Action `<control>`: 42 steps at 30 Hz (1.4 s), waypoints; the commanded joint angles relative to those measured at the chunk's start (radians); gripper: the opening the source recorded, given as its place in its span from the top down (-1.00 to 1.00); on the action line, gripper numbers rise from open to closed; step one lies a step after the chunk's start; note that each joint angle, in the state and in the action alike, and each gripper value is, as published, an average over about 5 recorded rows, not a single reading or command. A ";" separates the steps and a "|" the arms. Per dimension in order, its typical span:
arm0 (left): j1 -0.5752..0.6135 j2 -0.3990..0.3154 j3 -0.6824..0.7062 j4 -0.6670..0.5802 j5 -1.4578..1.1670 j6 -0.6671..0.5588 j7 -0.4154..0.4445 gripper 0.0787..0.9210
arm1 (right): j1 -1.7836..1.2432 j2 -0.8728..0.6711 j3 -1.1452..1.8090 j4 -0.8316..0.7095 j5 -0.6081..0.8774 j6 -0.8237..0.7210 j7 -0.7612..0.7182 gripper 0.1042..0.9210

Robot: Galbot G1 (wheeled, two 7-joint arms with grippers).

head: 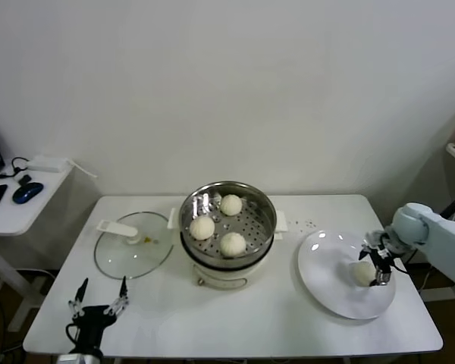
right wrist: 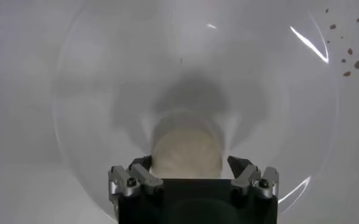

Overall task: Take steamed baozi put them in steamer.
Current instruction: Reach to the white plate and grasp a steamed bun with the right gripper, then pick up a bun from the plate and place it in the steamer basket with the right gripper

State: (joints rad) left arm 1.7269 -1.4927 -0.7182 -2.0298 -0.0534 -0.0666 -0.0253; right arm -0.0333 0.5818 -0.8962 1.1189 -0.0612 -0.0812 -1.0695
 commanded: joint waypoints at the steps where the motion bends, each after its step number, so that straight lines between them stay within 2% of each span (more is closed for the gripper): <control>1: 0.001 0.000 0.000 0.001 0.000 0.000 0.000 -0.77 | -0.008 0.016 0.005 -0.010 -0.005 -0.001 -0.004 -0.76; 7: 0.005 -0.001 -0.004 -0.001 -0.001 -0.001 -0.001 -0.77 | -0.007 0.006 0.001 -0.003 -0.001 -0.003 -0.006 -0.73; 17: 0.007 -0.003 -0.005 -0.004 0.000 -0.002 -0.002 -0.77 | -0.005 0.000 0.007 0.000 0.006 -0.004 -0.004 -0.49; 26: 0.006 -0.003 -0.007 -0.006 -0.003 -0.004 -0.002 -0.77 | 0.066 -0.020 -0.036 0.042 0.077 -0.022 -0.004 -0.41; 35: -0.004 -0.004 -0.003 -0.010 -0.006 -0.004 -0.003 -0.77 | 0.411 -0.017 -0.283 0.129 0.268 -0.063 -0.005 -0.40; 42: -0.002 -0.005 0.008 -0.012 -0.001 -0.007 -0.005 -0.77 | 0.704 0.081 -0.482 0.188 0.478 -0.092 -0.008 -0.41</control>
State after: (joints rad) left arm 1.7240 -1.4968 -0.7138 -2.0397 -0.0585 -0.0727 -0.0298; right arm 0.2911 0.5838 -1.1213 1.2344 0.1691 -0.1443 -1.0751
